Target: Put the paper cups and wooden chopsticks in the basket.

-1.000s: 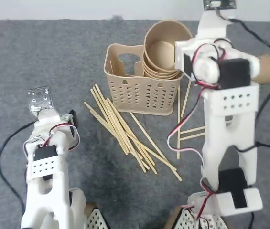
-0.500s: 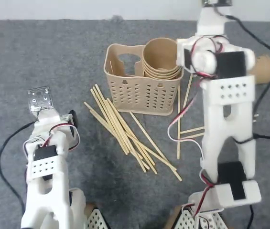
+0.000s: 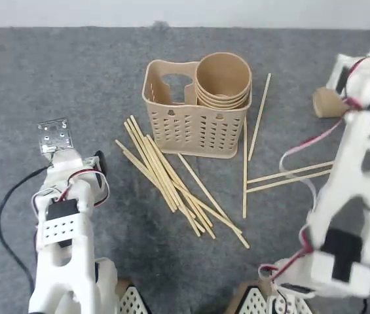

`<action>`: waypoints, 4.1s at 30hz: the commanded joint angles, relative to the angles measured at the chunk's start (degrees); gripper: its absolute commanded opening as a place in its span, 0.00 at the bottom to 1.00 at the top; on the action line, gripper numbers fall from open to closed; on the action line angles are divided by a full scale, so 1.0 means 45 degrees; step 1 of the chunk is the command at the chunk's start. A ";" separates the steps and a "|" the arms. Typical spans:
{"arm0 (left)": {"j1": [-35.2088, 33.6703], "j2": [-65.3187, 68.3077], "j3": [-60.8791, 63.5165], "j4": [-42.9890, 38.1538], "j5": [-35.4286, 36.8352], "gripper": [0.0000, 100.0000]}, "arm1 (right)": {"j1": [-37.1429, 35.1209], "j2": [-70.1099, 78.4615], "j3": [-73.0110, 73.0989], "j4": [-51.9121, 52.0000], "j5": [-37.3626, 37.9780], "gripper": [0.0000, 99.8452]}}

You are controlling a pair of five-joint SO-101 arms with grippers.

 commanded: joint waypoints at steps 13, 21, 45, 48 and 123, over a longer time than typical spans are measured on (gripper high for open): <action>0.0234 -0.0274 -0.0088 -0.0313 0.0098 0.18 | 0.2335 0.5968 -0.0020 -0.8957 0.0078 0.02; 0.0274 -0.0274 -0.0088 -0.0332 0.0098 0.18 | 0.3448 0.7512 -0.0039 -1.2825 -0.1739 0.02; 0.0293 -0.0254 -0.0068 -0.0703 0.0098 0.18 | -0.0654 1.3158 -1.2620 -0.0166 -0.1582 0.01; 0.0274 -0.0254 -0.0068 -0.0703 0.0098 0.18 | -0.1553 1.3158 -1.2991 0.0635 -0.1094 0.01; 0.0293 -0.0254 -0.0068 -0.0977 0.0098 0.18 | -0.1553 1.5658 -1.5531 0.1670 0.7932 0.01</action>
